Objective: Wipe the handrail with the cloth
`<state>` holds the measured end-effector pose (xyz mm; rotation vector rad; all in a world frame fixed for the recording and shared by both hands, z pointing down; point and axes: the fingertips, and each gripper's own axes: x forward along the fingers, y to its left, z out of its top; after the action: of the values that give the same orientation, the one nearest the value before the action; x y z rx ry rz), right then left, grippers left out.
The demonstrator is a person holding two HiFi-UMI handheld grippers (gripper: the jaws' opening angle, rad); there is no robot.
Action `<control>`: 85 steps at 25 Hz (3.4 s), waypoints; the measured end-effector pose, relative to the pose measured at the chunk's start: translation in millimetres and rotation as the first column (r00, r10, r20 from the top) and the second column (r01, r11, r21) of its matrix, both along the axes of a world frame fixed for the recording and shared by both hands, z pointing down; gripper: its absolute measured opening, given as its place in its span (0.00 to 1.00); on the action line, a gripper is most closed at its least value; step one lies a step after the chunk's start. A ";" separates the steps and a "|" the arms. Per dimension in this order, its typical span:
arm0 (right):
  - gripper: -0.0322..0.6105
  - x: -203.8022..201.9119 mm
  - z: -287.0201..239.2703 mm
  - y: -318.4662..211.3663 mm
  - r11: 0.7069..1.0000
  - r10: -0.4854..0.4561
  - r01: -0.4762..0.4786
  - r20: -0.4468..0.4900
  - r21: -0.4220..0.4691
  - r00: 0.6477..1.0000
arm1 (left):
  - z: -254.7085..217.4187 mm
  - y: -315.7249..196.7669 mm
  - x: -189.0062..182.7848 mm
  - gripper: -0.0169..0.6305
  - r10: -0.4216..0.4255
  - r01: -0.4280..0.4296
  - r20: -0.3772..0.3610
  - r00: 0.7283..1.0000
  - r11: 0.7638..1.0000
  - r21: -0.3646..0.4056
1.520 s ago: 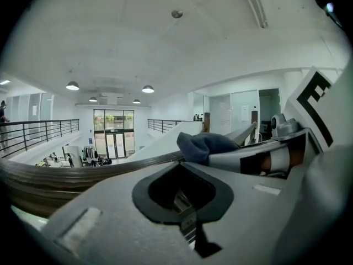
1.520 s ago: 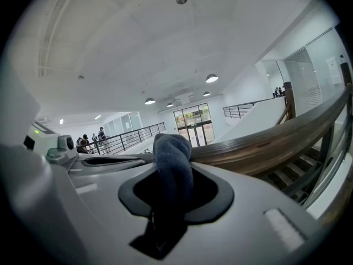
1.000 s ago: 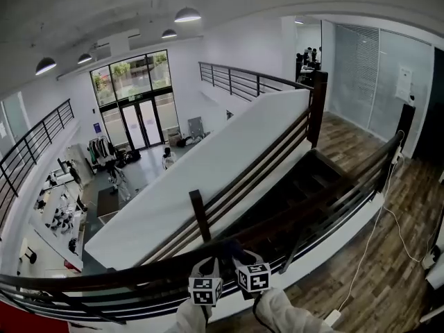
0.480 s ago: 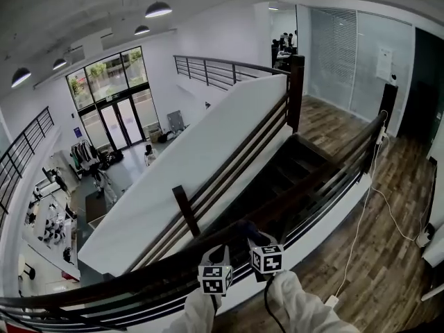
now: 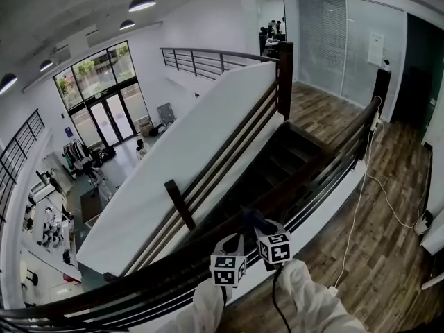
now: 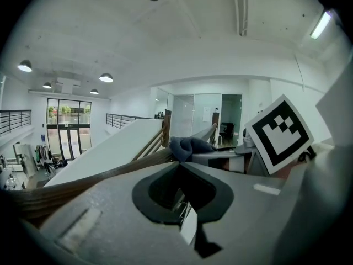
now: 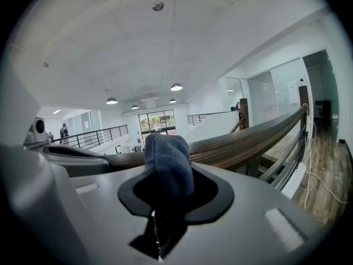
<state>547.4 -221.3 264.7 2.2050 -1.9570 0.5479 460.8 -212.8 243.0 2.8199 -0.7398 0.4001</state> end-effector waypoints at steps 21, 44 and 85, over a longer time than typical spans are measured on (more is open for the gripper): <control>0.20 144.9 -1.3 1.6 0.970 0.240 -0.241 -0.052 -0.025 0.970 | 6.9 16.8 32.1 0.03 0.066 -0.065 0.031 0.997 0.997 -0.048; 0.19 -202.0 -47.1 19.4 0.992 -0.098 0.102 -0.053 0.079 0.994 | 26.0 23.8 -290.2 0.03 -0.207 0.207 0.033 0.978 0.978 0.006; 0.19 -1014.5 167.8 23.5 0.656 -0.720 0.740 0.174 -0.146 0.672 | 177.4 38.5 -997.4 0.03 -0.820 0.835 0.171 0.547 0.549 -0.040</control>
<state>-467.2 -197.7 432.4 1.0976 -2.4606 0.6792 -536.6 -174.4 420.4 1.9791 -1.8770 0.4202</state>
